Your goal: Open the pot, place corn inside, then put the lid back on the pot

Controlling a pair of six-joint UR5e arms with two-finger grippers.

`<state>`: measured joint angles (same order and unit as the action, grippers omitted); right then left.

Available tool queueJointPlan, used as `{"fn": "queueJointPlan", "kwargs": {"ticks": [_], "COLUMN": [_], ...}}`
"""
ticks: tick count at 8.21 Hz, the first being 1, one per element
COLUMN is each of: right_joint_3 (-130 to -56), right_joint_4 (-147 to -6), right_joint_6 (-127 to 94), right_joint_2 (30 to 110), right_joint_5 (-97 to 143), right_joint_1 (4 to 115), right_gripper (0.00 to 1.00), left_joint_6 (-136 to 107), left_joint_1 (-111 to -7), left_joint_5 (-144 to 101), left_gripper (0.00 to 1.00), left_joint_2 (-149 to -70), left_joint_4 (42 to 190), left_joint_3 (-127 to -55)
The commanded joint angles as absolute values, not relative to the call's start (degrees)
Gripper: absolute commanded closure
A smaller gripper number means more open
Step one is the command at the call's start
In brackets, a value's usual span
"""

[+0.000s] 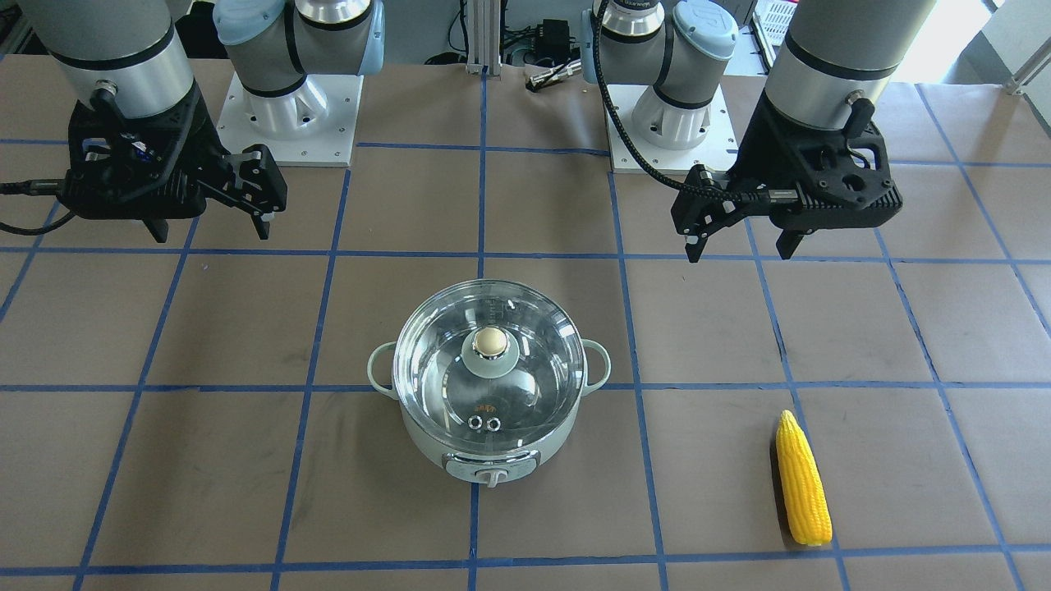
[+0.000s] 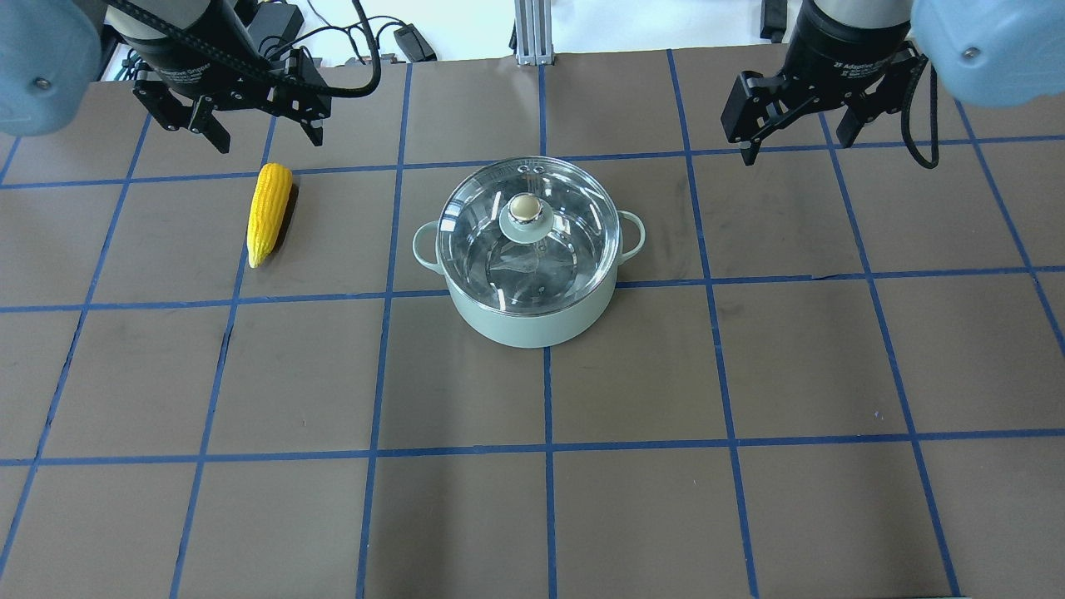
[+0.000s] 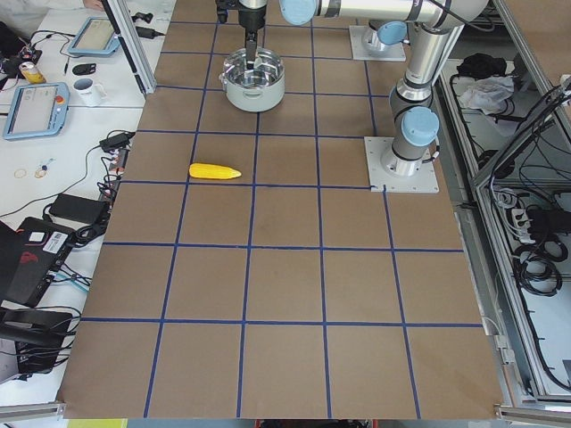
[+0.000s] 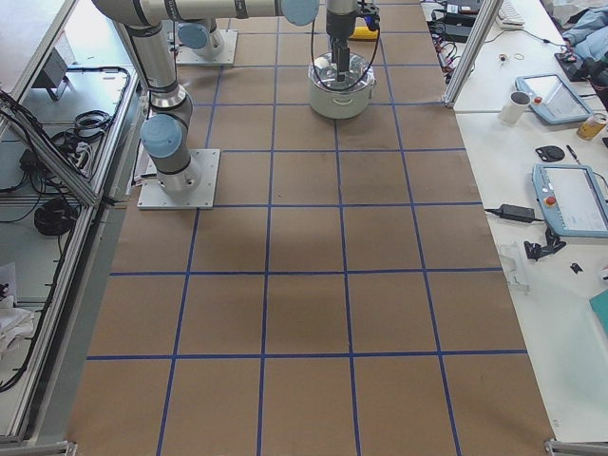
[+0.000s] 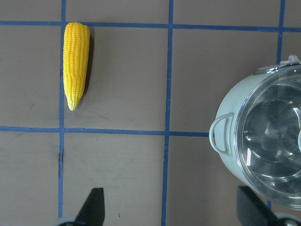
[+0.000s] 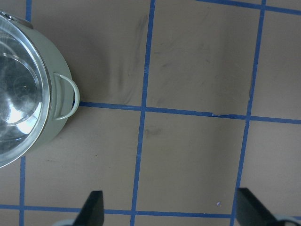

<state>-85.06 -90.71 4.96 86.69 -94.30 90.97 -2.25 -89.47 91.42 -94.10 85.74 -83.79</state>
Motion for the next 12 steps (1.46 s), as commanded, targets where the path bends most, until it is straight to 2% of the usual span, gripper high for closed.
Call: {"fn": "queueJointPlan", "kwargs": {"ticks": [1,6,9,12], "right_joint_3": [-84.7,-83.9,-77.0,-76.8], "right_joint_4": [-91.1,-93.3,-104.8,-111.0], "right_joint_6": [4.2,3.9,-9.5,-24.6], "right_joint_2": [86.7,85.6,72.4,66.4], "right_joint_5": [-88.6,-87.5,-89.4,-90.2], "right_joint_1": [90.9,90.9,100.5,107.4], "right_gripper": [0.00,0.00,0.00,0.00], "left_joint_6": [-2.1,9.8,20.1,21.8], "left_joint_1": [-89.5,-85.3,-76.7,-75.4], "left_joint_5": [91.7,92.0,91.8,91.5], "left_gripper": [0.00,0.00,0.00,0.00], "left_joint_2": [-94.3,-96.1,-102.1,-111.4], "left_joint_4": [85.8,84.7,79.1,70.3], "left_joint_3": [-83.8,-83.8,-83.9,-84.0]}}
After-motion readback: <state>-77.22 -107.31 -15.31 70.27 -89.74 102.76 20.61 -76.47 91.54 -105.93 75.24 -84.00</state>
